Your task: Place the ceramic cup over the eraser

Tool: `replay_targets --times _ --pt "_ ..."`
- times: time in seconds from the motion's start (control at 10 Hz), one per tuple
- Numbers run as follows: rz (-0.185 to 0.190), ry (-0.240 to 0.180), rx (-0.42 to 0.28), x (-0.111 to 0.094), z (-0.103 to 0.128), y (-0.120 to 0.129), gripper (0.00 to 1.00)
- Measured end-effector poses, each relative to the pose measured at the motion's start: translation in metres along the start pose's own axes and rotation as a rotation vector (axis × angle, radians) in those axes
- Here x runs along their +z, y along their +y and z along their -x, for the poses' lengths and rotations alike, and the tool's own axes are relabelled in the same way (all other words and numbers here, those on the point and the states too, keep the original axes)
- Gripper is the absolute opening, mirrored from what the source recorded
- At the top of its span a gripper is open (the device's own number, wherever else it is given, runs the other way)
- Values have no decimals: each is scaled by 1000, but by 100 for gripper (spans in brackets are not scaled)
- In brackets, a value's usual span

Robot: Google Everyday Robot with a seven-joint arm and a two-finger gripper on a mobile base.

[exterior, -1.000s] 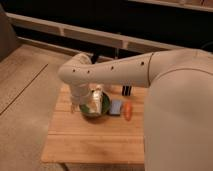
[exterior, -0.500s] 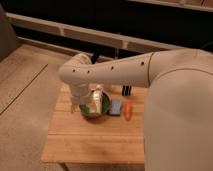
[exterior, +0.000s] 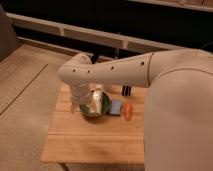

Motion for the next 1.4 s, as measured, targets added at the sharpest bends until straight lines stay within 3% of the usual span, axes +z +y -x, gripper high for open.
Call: replay_targets --times 0.5,0.6,0.7,0.8,0.9,1.2,1.4 --pt "-5 -5 -3 -1 1 -1 65" --pt "-17 -26 -16 -3 6 -5 65" --pt "-37 -61 -37 -6 16 -13 65" --pt "-75 -124 -82 -16 34 -27 65" --pt "-129 -209 -164 -34 58 -41 65" --pt "-235 -374 -352 -92 98 -65 65" --pt "-259 -410 -388 -107 106 -71 65"
